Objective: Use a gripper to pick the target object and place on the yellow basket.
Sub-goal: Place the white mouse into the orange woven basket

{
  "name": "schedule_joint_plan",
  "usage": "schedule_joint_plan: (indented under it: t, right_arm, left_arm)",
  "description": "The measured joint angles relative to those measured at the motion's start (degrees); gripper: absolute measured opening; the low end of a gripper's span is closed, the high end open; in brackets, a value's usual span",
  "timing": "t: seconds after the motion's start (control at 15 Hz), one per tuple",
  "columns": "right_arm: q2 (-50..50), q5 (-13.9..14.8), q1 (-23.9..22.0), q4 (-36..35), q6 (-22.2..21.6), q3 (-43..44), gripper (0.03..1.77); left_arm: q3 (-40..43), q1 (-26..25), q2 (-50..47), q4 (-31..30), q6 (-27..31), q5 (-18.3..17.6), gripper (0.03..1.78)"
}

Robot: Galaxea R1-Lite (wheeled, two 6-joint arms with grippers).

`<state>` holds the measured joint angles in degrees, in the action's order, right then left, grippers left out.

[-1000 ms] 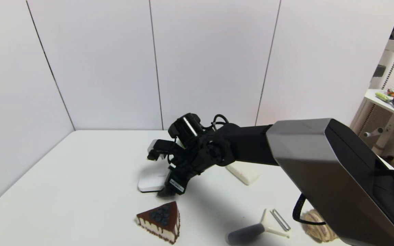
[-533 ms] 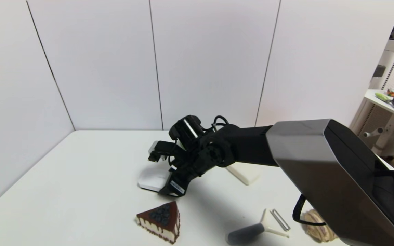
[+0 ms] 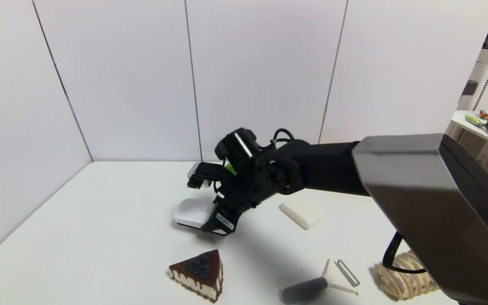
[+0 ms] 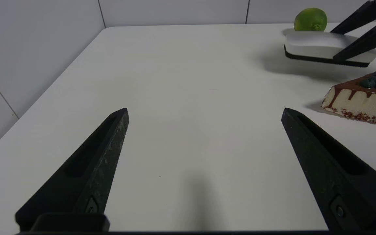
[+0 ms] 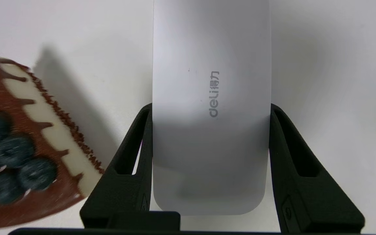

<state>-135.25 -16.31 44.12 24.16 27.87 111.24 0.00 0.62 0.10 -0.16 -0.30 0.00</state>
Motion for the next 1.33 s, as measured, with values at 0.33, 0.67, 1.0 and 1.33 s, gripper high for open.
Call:
schedule_joint_plan:
  t: [0.33,0.67,1.0,1.33]
  right_arm:
    - [6.9,-0.4,-8.1,-0.5,1.5,0.3,0.97]
    - [11.4,-3.4,-24.3,-0.3,10.1,-0.1,0.97]
    - [11.9,-15.9,-40.4,0.0,27.6,-2.3,0.97]
    - [7.8,-19.3,-48.5,6.4,43.3,-4.4,0.97]
  left_arm:
    - [0.0,0.0,0.0,0.0,0.0,0.0,1.69]
    - [0.0,0.0,0.0,0.0,0.0,0.0,1.69]
    - [0.0,0.0,0.0,0.0,0.0,0.0,1.69]
    - [0.0,0.0,0.0,0.0,0.0,0.0,1.69]
